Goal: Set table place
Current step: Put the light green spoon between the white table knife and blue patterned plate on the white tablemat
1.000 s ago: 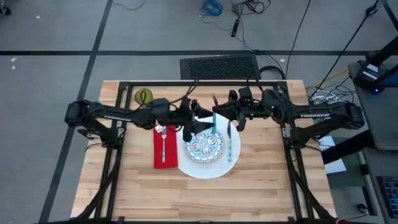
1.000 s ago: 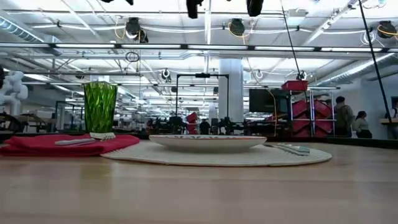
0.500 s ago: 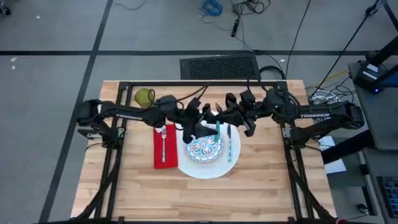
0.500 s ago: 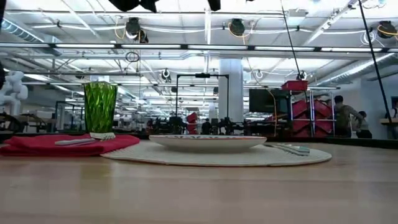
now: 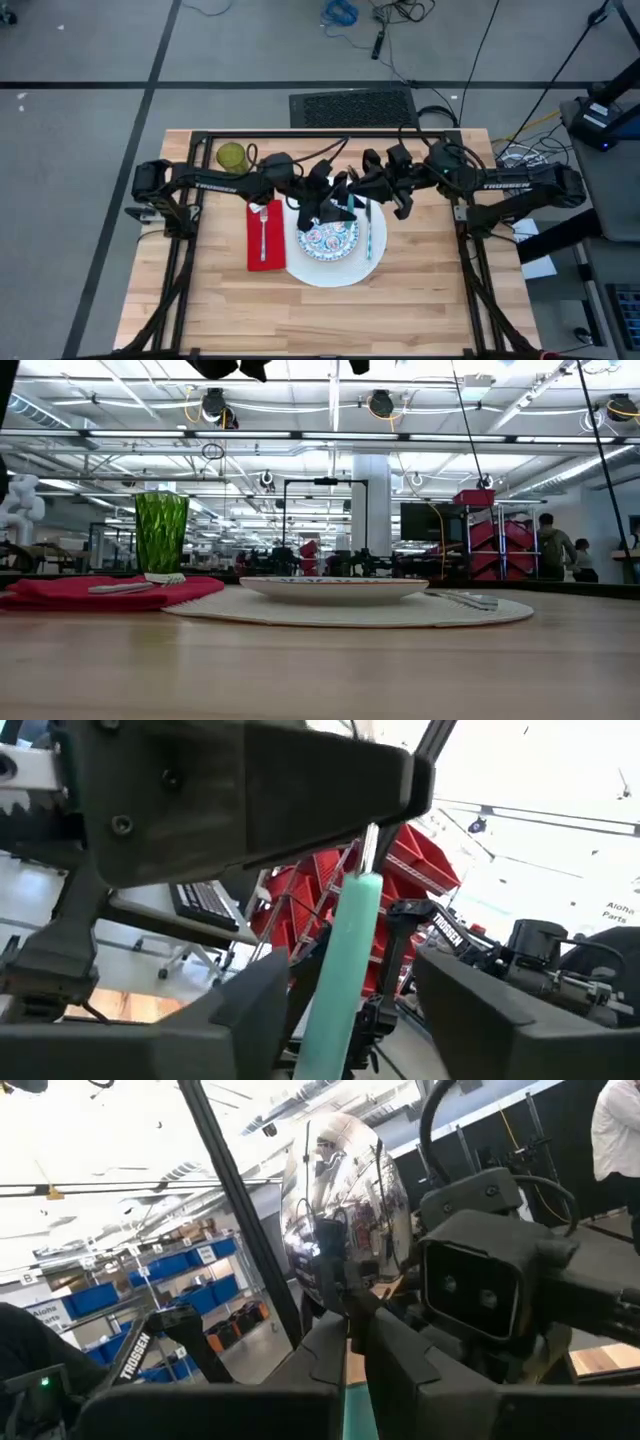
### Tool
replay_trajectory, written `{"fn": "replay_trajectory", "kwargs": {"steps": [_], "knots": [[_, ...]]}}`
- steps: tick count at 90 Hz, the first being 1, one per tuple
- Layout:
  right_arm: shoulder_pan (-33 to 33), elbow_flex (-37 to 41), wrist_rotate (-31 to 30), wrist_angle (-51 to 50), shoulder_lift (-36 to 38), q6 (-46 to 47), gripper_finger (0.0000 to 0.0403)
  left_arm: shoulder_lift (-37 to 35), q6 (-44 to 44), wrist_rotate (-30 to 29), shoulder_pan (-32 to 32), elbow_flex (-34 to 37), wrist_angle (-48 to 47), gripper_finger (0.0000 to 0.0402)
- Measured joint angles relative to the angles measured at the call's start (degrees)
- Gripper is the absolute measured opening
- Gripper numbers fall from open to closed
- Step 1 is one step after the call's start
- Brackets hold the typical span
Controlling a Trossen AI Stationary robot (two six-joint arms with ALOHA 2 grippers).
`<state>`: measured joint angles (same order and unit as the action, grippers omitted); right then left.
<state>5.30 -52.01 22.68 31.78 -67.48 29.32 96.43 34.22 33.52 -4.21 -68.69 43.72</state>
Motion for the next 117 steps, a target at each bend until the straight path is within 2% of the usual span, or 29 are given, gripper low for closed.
{"fn": "replay_trajectory", "kwargs": {"steps": [15, 32, 52, 70, 89, 95, 101, 117], "knots": [[0.0, 0.0, 0.42, 0.28, 0.01, 0.03, 0.0008, 0.01, -0.02, 0.54, 0.0, 0.0, -0.11, 0.0085], [0.0, 0.0, 2.09, 0.92, 0.02, 0.58, 0.0008, -0.12, -0.46, 1.42, 0.09, 0.0, 0.19, 0.0021], [0.11, 0.0, 1.35, 0.76, 0.06, 1.14, 0.0026, -0.14, -0.11, 0.8, 0.04, -0.02, 0.19, 0.0021], [1.13, 0.0, 1.15, -4.78, 1.81, 5.64, 0.01, 0.02, 0.39, -0.12, -0.69, 0.0, -0.56, 0.0021], [0.98, 0.01, 1.26, -14.26, 8.87, 2.0, 0.0164, -0.66, -0.02, -0.71, -1.31, 0.0, -0.83, 0.0021], [0.97, 0.01, -0.7, -18.21, 11.49, 0.81, 0.0171, -1.59, -0.86, -3.0, -1.64, 0.0, -2.75, 0.0021], [0.43, 0.0, -5.05, -23.18, 13.79, -0.64, 0.0171, -2.58, -5.16, -8.19, -1.68, 0.0, -6.46, 0.0021], [-3.31, 0.02, -24.79, -32.43, 15.68, -4.84, 0.0159, -7.41, -15.09, -30.3, -1.34, 0.0, -24.51, 0.0021]]}}
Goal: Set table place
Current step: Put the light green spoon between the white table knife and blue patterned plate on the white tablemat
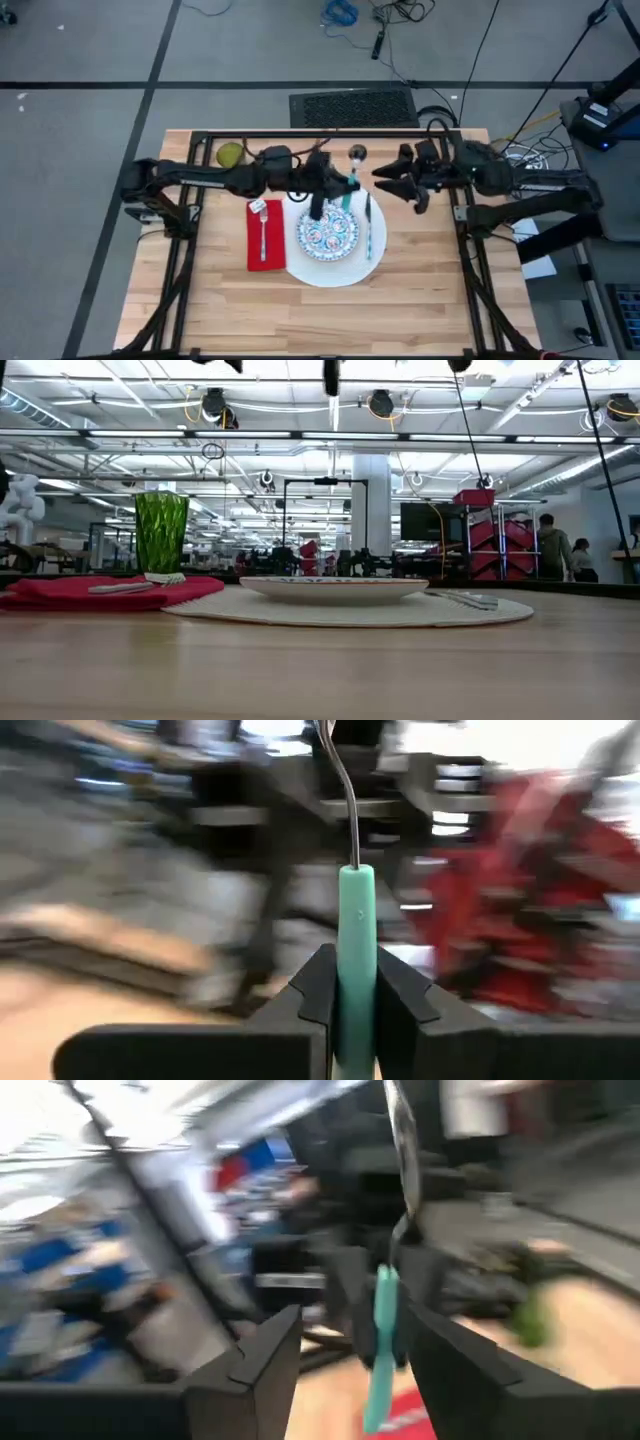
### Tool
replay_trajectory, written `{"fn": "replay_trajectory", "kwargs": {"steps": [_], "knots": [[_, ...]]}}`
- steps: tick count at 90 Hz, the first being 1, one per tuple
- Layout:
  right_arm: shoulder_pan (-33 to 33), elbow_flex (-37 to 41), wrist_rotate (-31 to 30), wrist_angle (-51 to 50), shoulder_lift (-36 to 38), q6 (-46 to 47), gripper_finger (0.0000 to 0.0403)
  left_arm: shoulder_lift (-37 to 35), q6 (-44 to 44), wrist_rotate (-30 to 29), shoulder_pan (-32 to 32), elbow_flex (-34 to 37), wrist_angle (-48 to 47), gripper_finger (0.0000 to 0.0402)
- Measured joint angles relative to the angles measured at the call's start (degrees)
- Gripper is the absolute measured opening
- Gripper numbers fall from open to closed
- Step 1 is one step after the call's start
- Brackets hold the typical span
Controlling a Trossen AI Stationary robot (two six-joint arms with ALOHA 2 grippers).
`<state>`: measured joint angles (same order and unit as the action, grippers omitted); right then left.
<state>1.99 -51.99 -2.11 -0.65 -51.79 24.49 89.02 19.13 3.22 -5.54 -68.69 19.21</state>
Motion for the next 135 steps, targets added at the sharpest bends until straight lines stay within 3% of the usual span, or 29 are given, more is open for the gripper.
{"fn": "replay_trajectory", "kwargs": {"steps": [9, 27, 49, 60, 78, 93, 120, 135], "knots": [[-2.9, -0.02, -9.64, 0.61, -2.2, -3.02, 0.0152, -1.05, -2.58, -10.33, 0.73, 0.02, -4.33, 0.0021], [-7.62, -0.02, -29.18, 8.97, -10.35, -8.12, 0.0148, -1.12, -10.38, -24.73, 4.31, 0.02, -4.31, 0.0021], [-9.45, 0.0, -36.75, 22.5, -15.53, -16.7, 0.0148, -1.1, -20.94, -40.79, 7.68, 0.02, -4.15, 0.0023], [-9.61, 0.0, -37.16, 27.19, -18.27, -20.2, 0.0149, -1.1, -22.55, -41.78, 8.31, 0.02, -4.28, 0.0026], [-9.5, 0.0, -37.14, 33.08, -21.68, -17.56, 0.0149, -1.1, -25.92, -45.08, 8.31, 0.02, -4.49, 0.0028], [-9.5, -1.73, -37.29, 32.9, -24.78, -12.69, 0.0149, -1.1, -28.87, -46.82, 8.31, 0.02, -4.34, 0.0029], [-9.49, -6.01, -38.67, 30.75, -27.41, -16.05, 0.0149, -1.08, -28.68, -46.99, 8.31, 0.02, -5.68, 0.003], [-9.49, -6.57, -38.54, 25.42, -27.34, -9.11, 0.0149, -1.08, -33.15, -47.43, 8.74, 0.02, -5.71, 0.003]]}}
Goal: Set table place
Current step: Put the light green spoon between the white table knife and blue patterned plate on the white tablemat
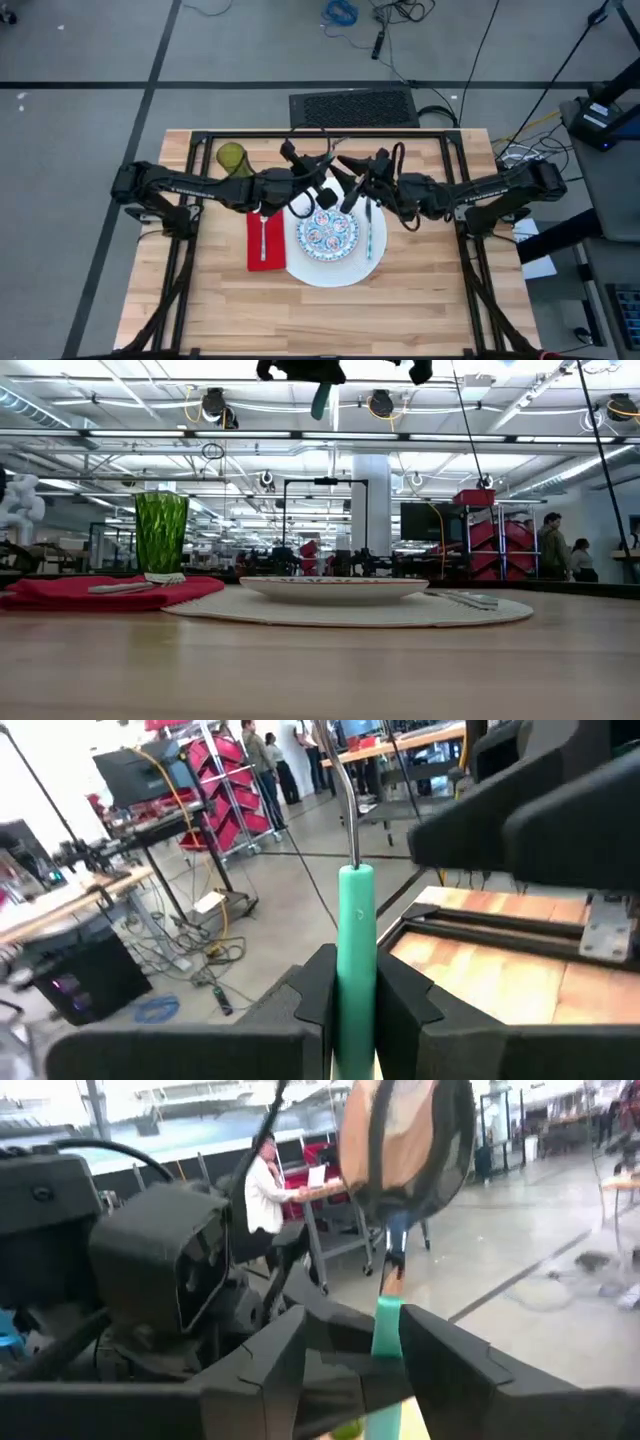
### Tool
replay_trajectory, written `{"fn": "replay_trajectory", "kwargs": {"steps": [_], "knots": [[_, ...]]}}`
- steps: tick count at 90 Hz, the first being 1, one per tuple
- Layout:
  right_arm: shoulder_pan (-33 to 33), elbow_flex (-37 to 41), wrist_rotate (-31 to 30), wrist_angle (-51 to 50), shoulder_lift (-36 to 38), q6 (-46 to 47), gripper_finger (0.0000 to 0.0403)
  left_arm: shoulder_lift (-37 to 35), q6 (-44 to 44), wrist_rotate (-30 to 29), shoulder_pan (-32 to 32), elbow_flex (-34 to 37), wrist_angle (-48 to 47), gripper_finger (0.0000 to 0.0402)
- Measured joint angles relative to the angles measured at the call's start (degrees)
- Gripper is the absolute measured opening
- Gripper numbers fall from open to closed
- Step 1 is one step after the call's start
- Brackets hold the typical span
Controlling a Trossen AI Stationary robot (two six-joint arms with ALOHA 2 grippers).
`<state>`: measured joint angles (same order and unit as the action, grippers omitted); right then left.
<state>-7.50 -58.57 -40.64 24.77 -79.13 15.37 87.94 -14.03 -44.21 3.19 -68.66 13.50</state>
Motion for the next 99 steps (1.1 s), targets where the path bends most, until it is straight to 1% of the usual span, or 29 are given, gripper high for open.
{"fn": "replay_trajectory", "kwargs": {"steps": [7, 21, 27, 39, 48, 61, 74, 99], "knots": [[-0.01, 0.0, 0.04, -1.7, 0.0, 2.53, 0.0149, 0.0, -1.47, -0.3, 0.26, 0.0, -0.02, 0.003], [0.01, 0.0, 0.47, -1.88, 0.38, 2.57, 0.0149, 0.0, -1.92, -0.11, 0.38, 0.0, -0.47, 0.003], [-0.01, 0.0, 0.5, -3.29, 1.51, 2.65, 0.0149, 0.0, -1.65, 1.12, 0.36, 0.0, -1.27, 0.003], [0.29, 0.0, 0.28, -8.13, 4.8, 3.47, 0.0149, 0.0, -1.27, 5.69, 1.52, 0.0, -1.82, 0.003], [0.48, 0.0, 0.89, -9.58, 5.85, 3.47, 0.0149, 0.0, 0.6, 6.01, 2.49, 0.0, -1.56, 0.0024], [0.34, 0.0, 0.41, -9.98, 5.5, 3.75, 0.0149, 0.04, 4.21, 5.77, 2.52, 0.04, -1.81, 0.0021], [0.43, -0.02, 0.22, -10.4, 4.29, 6.32, 0.0149, 0.04, 4.31, 4.83, 2.57, 0.09, -1.92, 0.0021], [2.01, -0.02, 0.74, -9.37, 3.93, 6.43, 0.0149, 0.07, 4.68, 4.7, 2.47, 0.09, -2.42, 0.0021]]}}
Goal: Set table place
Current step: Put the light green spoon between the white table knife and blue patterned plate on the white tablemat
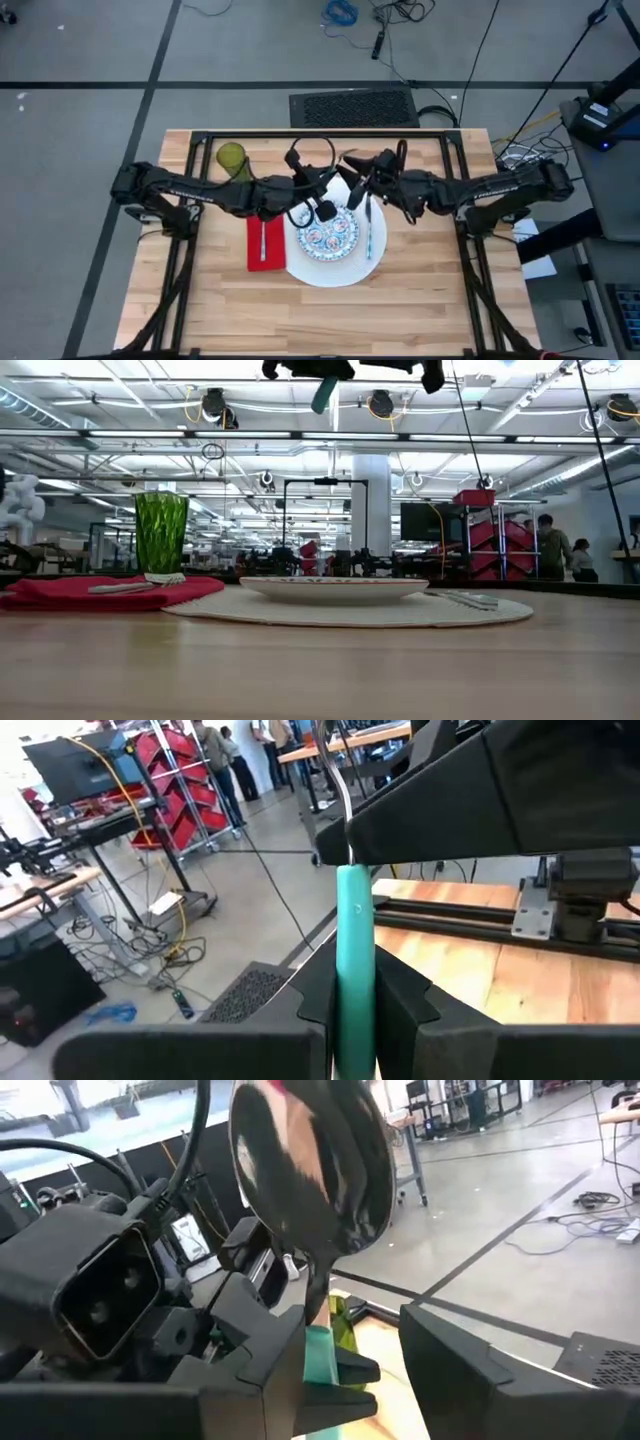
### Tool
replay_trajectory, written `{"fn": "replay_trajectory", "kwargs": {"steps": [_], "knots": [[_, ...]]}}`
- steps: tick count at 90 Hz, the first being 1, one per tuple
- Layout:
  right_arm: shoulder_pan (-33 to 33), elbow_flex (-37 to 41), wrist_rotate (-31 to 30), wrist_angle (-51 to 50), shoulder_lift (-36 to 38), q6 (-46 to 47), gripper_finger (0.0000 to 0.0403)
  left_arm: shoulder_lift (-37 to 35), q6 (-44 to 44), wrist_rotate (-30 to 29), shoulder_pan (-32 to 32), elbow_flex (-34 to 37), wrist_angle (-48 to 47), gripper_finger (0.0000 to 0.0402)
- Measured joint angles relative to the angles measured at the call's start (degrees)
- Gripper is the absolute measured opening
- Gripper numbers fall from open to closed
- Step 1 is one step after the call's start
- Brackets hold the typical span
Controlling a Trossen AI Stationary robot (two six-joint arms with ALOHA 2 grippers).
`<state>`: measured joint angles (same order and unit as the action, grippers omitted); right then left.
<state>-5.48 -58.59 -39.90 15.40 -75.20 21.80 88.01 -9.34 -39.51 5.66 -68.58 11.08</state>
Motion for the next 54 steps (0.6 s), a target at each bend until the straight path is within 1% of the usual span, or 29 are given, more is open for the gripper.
{"fn": "replay_trajectory", "kwargs": {"steps": [11, 25, 32, 43, 54], "knots": [[0.23, 0.01, 1.62, 0.51, 0.0, 0.14, 0.0149, 0.0, -0.9, 1.41, 0.02, 0.0, -0.19, 0.0021], [0.28, 0.01, 3.82, -0.01, -0.02, 1.64, 0.015, 0.0, -1.51, 0.96, -0.29, 0.0, -1.26, 0.0021], [0.59, 0.0, 3.6, -1.1, -0.02, 3.3, 0.0157, 0.0, -1.53, 0.89, -0.35, 0.0, -1.23, 0.0021], [1.19, 0.0, 3.61, -0.97, -0.02, 1.6, 0.0169, 0.0, -1.51, 0.89, -0.45, 0.0, -1.26, 0.0023], [1.45, 0.02, 3.66, -0.94, -0.02, 1.1, 0.0162, 0.52, -1.49, 0.77, -0.43, -0.02, -1.13, 0.0024]]}}
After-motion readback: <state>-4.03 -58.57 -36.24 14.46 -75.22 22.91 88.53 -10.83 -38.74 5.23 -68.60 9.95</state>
